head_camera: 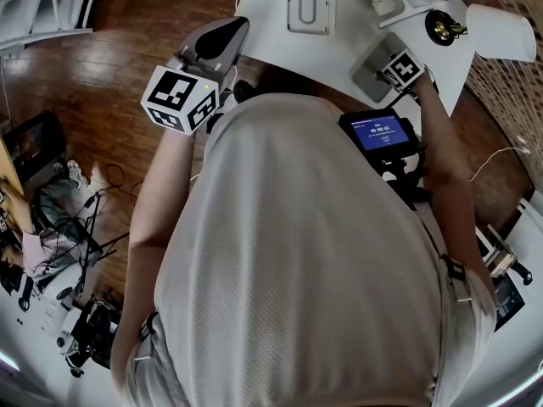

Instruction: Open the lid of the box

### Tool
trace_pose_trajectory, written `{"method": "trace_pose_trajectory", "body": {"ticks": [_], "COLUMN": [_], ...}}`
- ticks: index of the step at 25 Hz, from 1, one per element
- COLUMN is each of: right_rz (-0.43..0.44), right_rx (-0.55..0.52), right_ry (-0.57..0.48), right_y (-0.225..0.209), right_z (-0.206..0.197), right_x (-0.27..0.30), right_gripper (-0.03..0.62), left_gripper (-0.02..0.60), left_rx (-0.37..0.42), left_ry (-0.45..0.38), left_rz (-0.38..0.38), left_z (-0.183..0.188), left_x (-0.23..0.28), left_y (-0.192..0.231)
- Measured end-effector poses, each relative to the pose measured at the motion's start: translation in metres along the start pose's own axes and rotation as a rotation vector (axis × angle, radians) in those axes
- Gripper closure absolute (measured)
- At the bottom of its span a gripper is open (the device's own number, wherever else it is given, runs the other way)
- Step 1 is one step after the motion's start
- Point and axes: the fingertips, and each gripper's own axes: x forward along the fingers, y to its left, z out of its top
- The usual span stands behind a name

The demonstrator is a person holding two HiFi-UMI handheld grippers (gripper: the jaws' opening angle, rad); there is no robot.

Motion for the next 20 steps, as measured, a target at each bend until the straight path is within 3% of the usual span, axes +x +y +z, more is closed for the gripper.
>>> {"method": "trace_pose_trajectory", "body": {"ticks": [4,9,17,20], "right_rz": [-0.052,-0.09,-0.05,-0.03], "right_rx": [-0.044,-0.144,-0.408,-0.468], "right_ry": [-0.101,-0.394,-0.728,-0.864], "right_y": [-0.007,-0.001,0.076,0.106], "right_z": [0.028,0.119,0.238,0.269], "right_x": [-0.04,-0.128,-0.238,-0.274], "right_gripper": [0.305,0.376,0.409,0.49], "left_gripper": [0.581,0.581,0.581,0.581], "left_rx": [-0.005,-0.002,0.029,0.033], "left_ry": [-0.005,-0.017,-0.052,-0.073], "left_rz": [-0.015,-0.035,-0.022,0.0], "left_z": [0.0,0.004,0.02,0.026], "left_x": [0.005,0.014,0.013,0.006], "left_y": [0.004,0.007,0.012,0.014]}}
